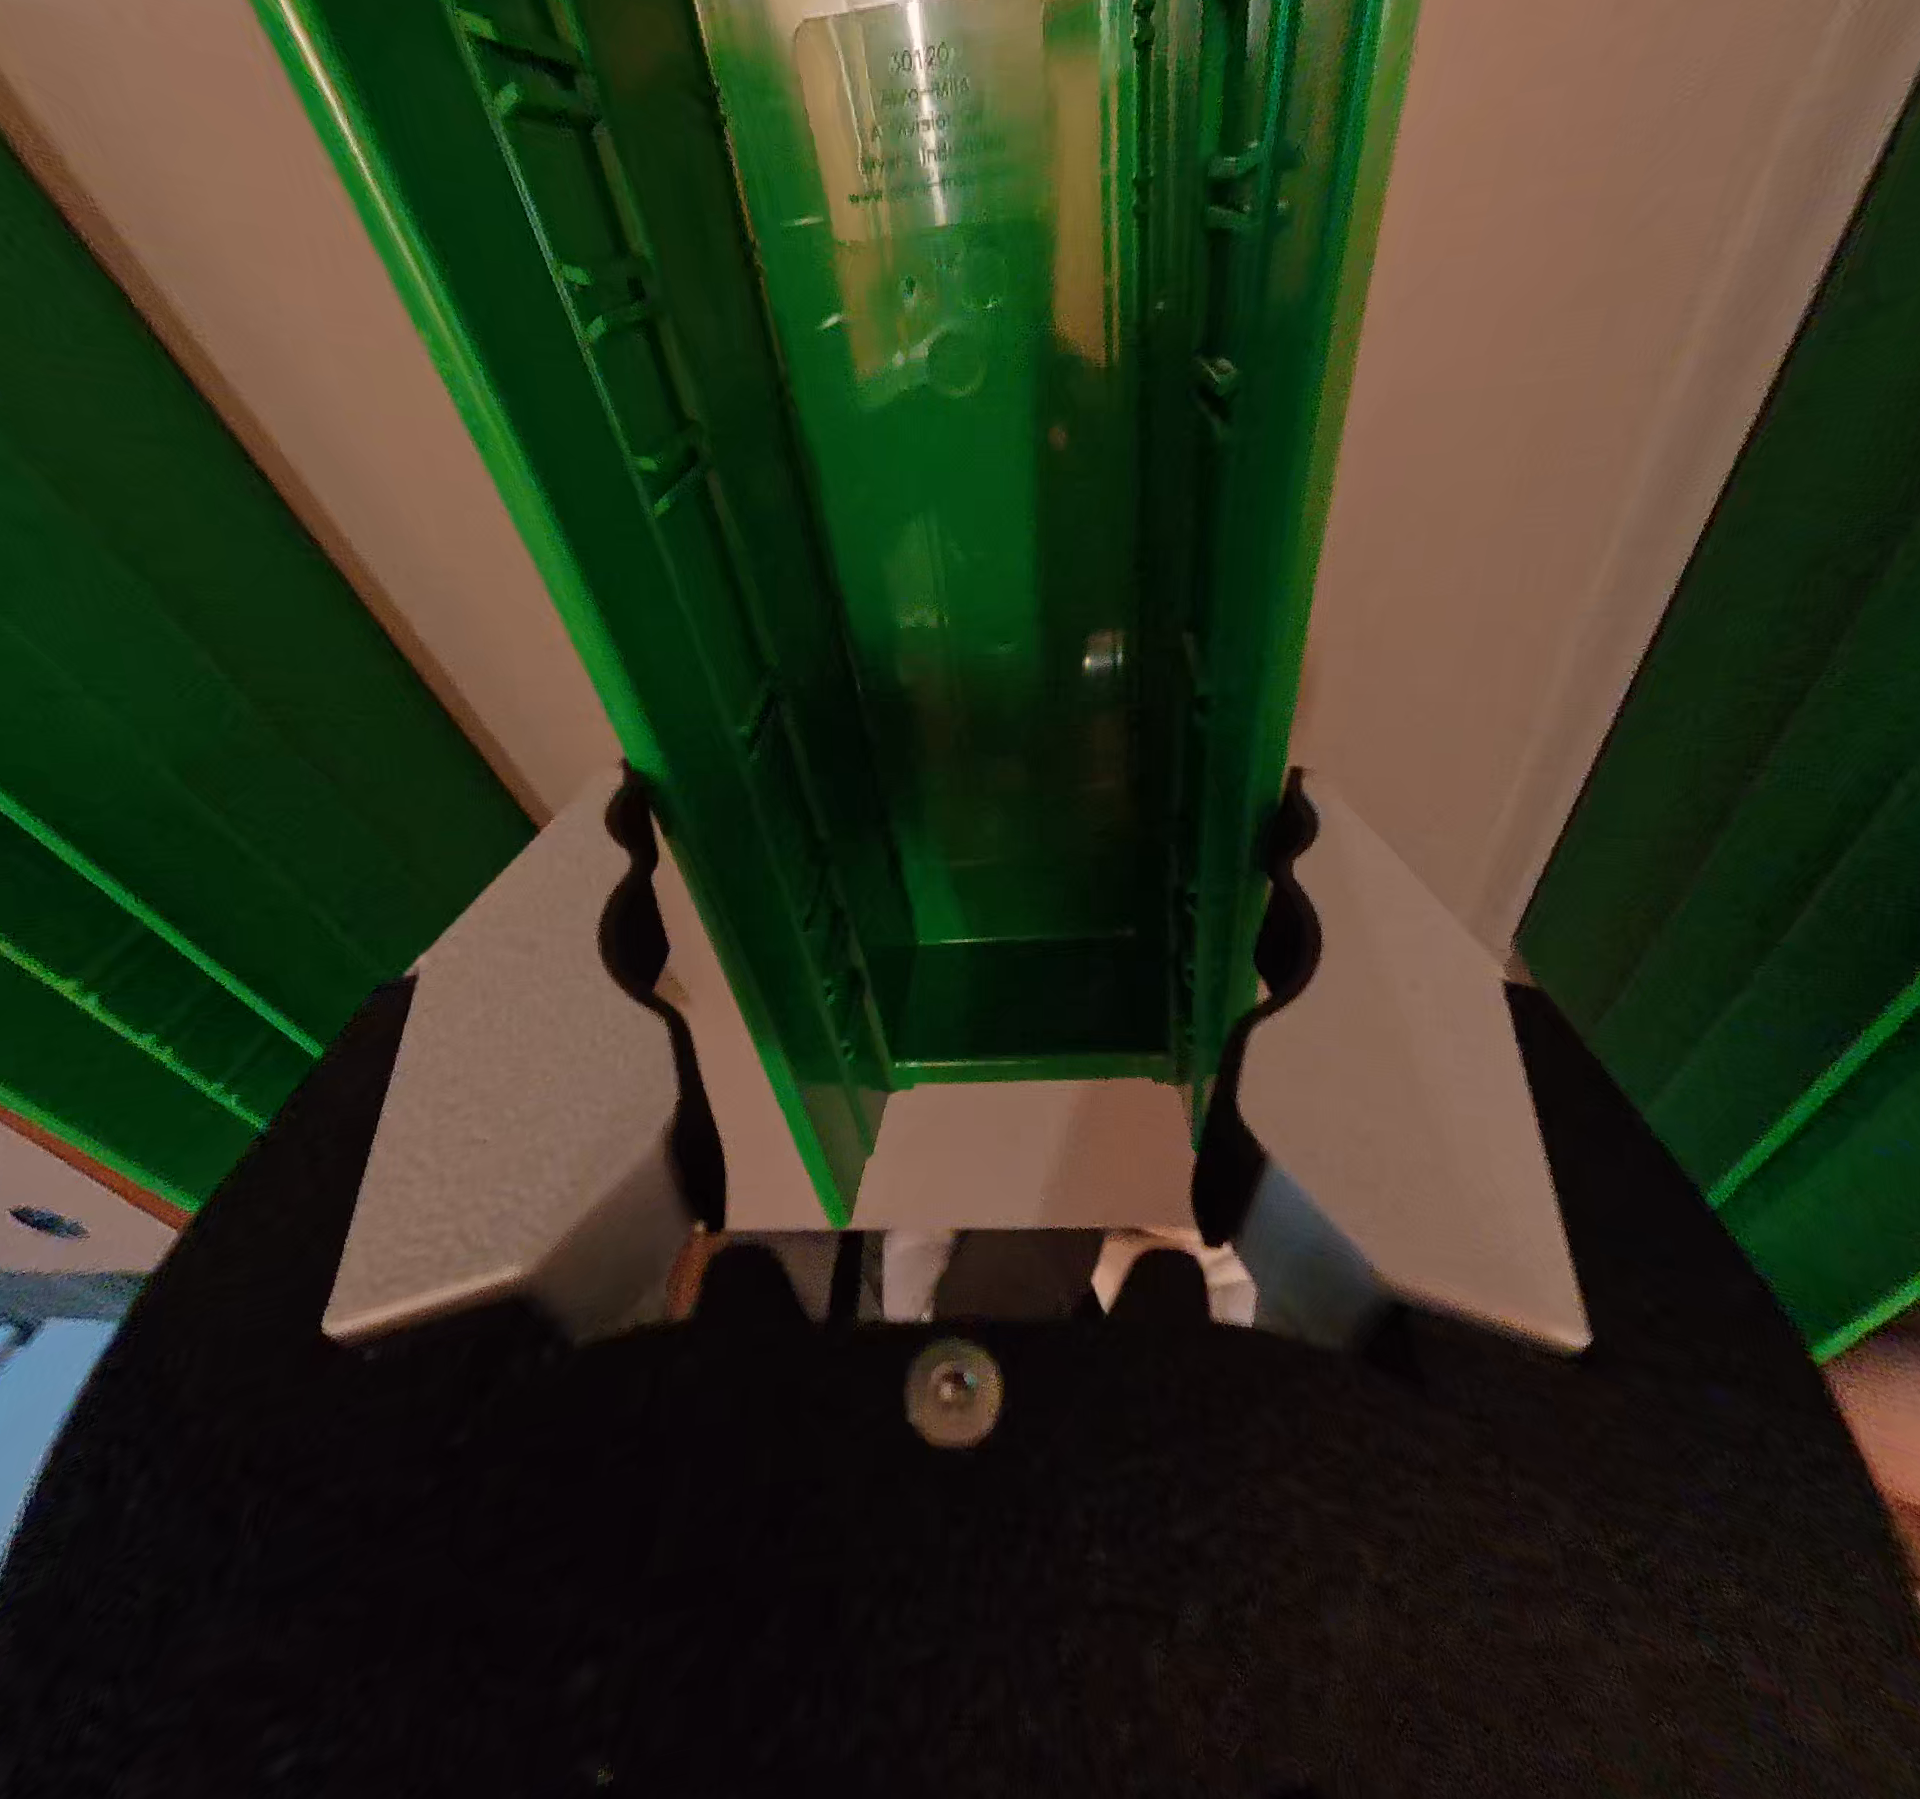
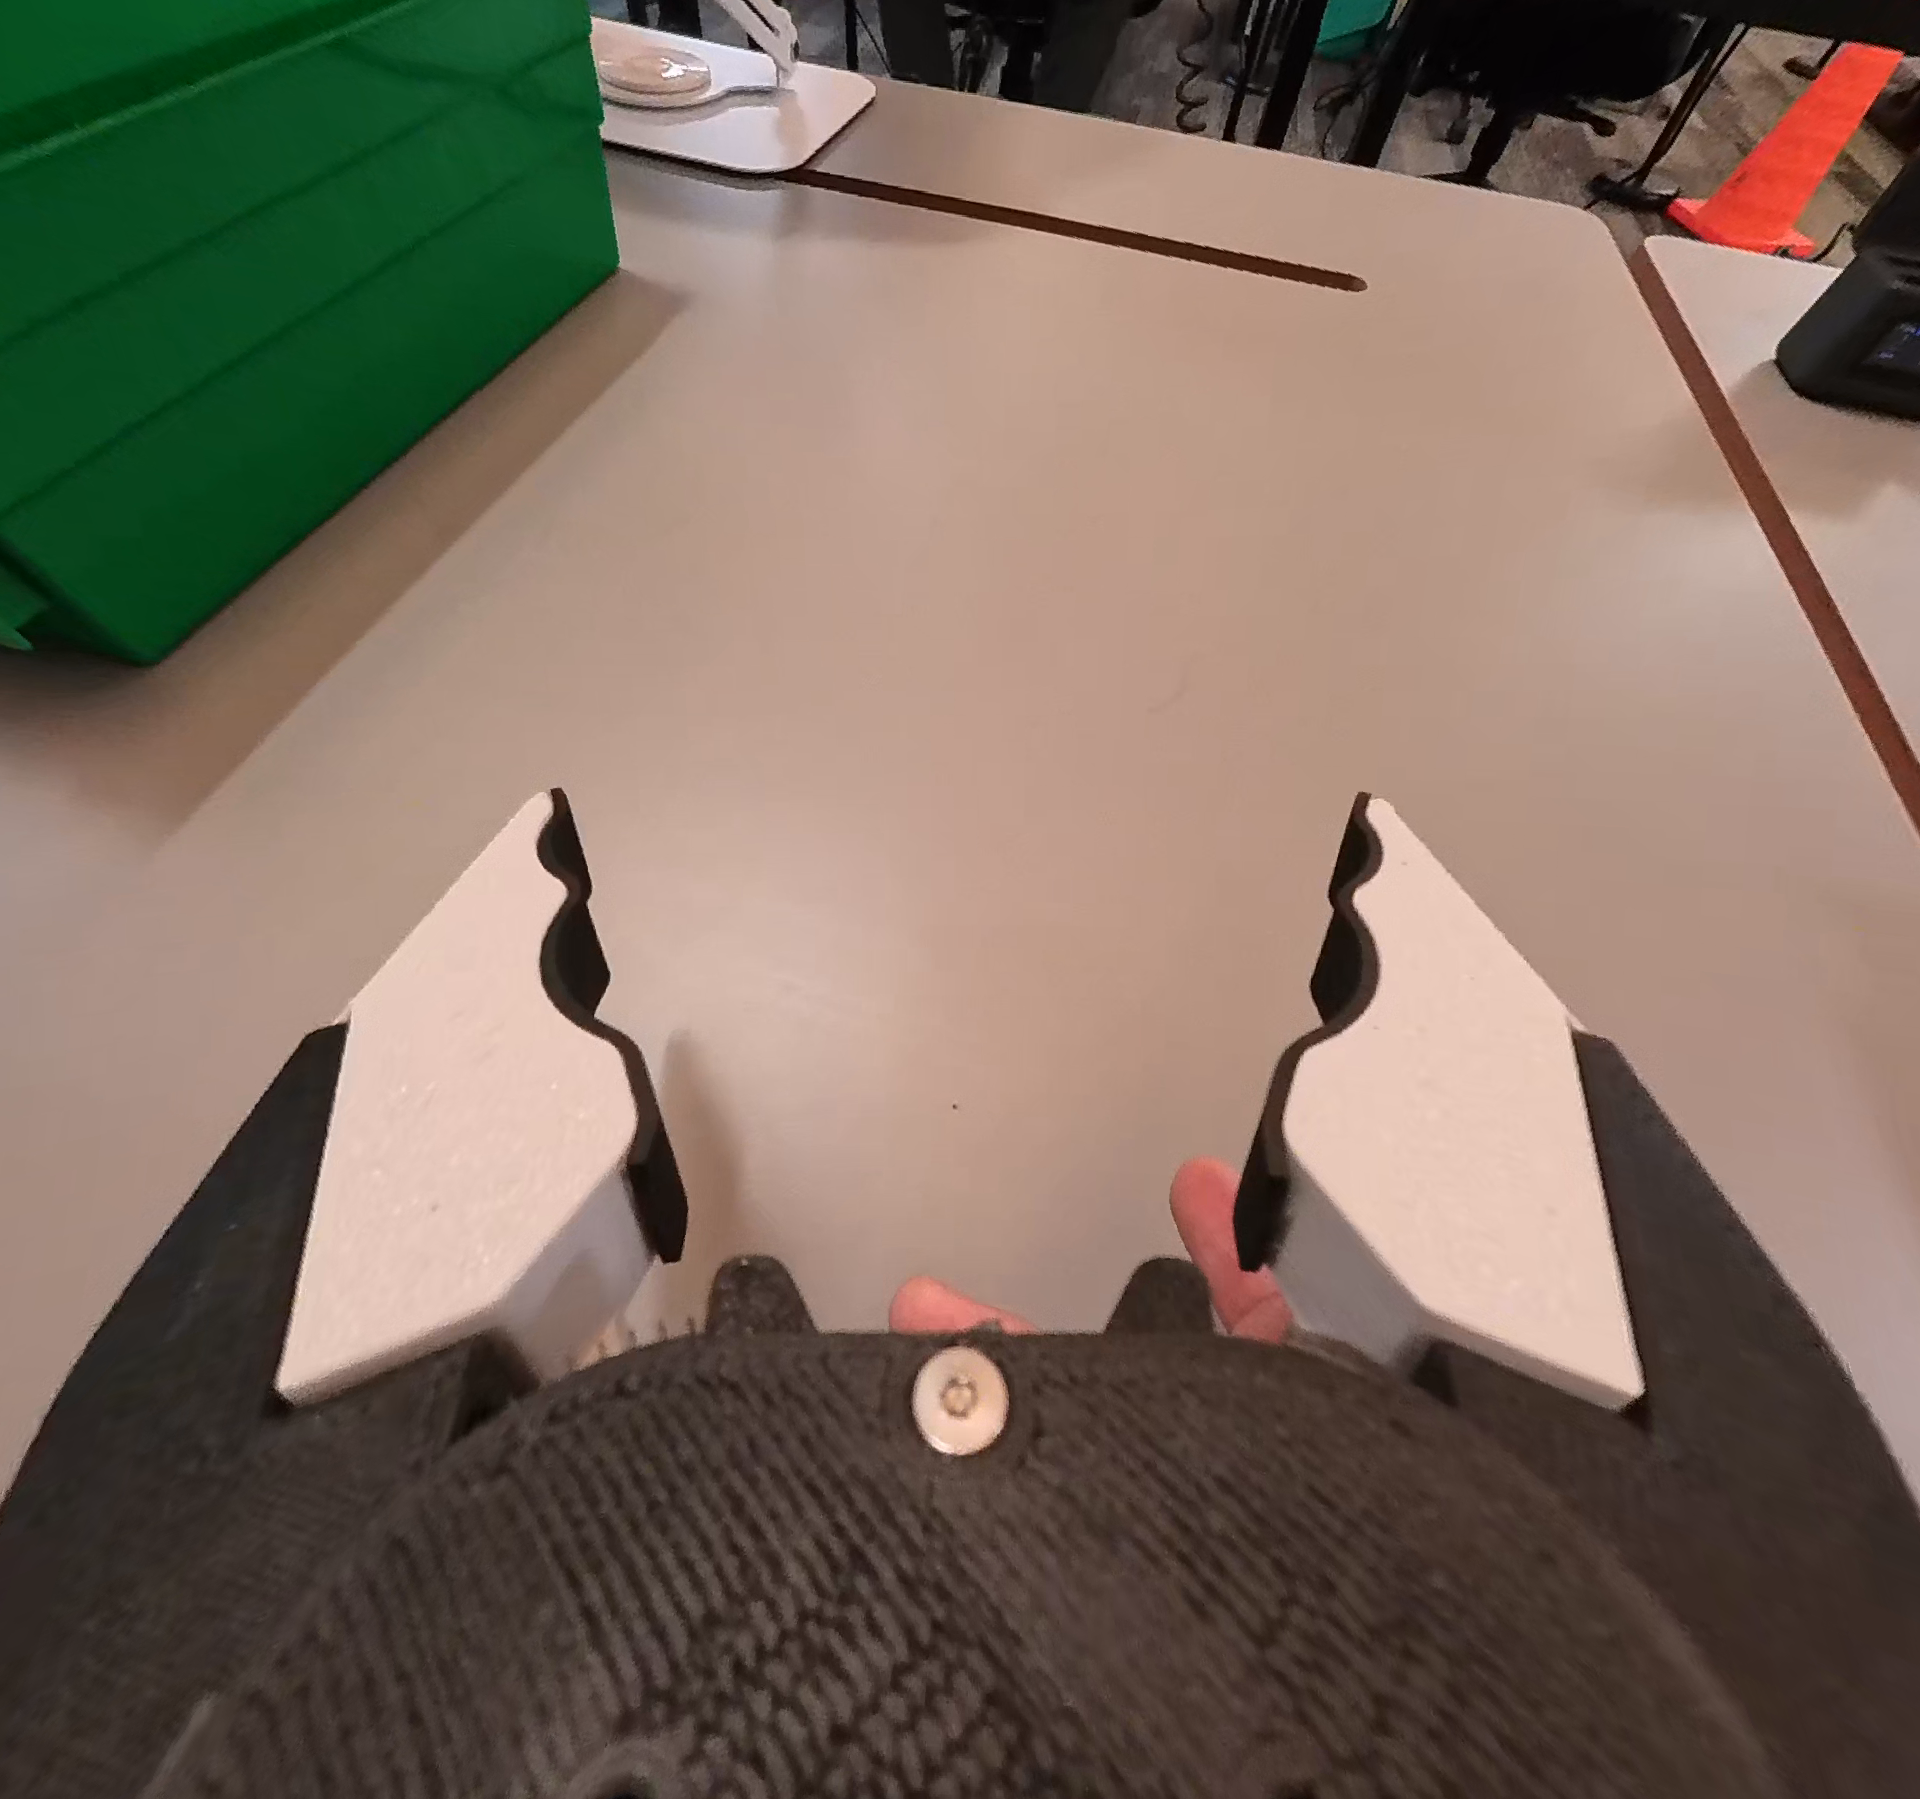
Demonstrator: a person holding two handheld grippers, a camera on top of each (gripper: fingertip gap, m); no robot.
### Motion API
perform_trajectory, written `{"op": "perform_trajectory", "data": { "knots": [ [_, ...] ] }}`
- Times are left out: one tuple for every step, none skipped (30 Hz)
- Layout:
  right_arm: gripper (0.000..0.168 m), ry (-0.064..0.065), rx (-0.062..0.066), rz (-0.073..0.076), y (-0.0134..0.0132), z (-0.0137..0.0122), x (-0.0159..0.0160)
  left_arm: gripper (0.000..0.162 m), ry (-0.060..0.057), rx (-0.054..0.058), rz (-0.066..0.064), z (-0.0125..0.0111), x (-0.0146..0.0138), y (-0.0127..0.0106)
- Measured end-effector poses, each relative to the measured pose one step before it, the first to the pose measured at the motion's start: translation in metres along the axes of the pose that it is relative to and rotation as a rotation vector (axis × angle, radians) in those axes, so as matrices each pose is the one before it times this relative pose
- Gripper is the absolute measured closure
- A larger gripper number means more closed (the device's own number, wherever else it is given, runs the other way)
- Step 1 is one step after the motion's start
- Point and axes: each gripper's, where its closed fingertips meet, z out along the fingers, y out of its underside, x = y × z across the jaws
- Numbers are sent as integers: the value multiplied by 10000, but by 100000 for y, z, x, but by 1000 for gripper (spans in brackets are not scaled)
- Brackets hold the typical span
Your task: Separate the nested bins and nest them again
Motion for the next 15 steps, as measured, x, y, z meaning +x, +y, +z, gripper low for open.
{"op": "perform_trajectory", "data": {
  "knots": [
    [29,21,5,-19,-50,-28,18,45,-23,202,196,3,-16,-133],
    [29,9,8,-14,-53,-59,-29,45,-93,211,150,-69,-131,-127],
    [29,1,36,-24,-110,-76,-49,45,-110,312,84,-199,-158,-202],
    [29,13,33,-27,-119,-75,-34,48,-103,490,44,-417,-169,-409],
    [28,37,39,-29,-138,-51,-2,50,-178,602,5,-643,-274,-523],
    [28,46,43,-9,-129,-33,-11,51,-254,728,64,-889,-361,-624],
    [27,19,16,32,-56,23,-62,52,-348,845,96,-1069,-453,-685],
    [27,-16,-15,55,-9,41,-130,53,-513,931,119,-1224,-676,-720],
    [26,-71,-11,31,-32,45,-245,54,-642,1089,209,-1371,-849,-902],
    [24,-42,4,28,-113,17,-213,55,-640,1267,254,-1426,-814,-1055],
    [23,2,12,19,-165,-32,-153,56,-582,1360,116,-1432,-732,-1027],
    [21,32,44,-44,-262,-76,-131,57,-425,1420,-20,-1362,-478,-1079],
    [21,97,58,-141,-240,-89,-58,58,-257,1322,-116,-1265,-167,-929],
    [20,159,30,-233,-146,-74,19,59,-147,1094,-263,-1199,35,-608],
    [20,144,-76,-230,40,-34,-6,61,155,789,-370,-1023,516,-349]
  ]
}}
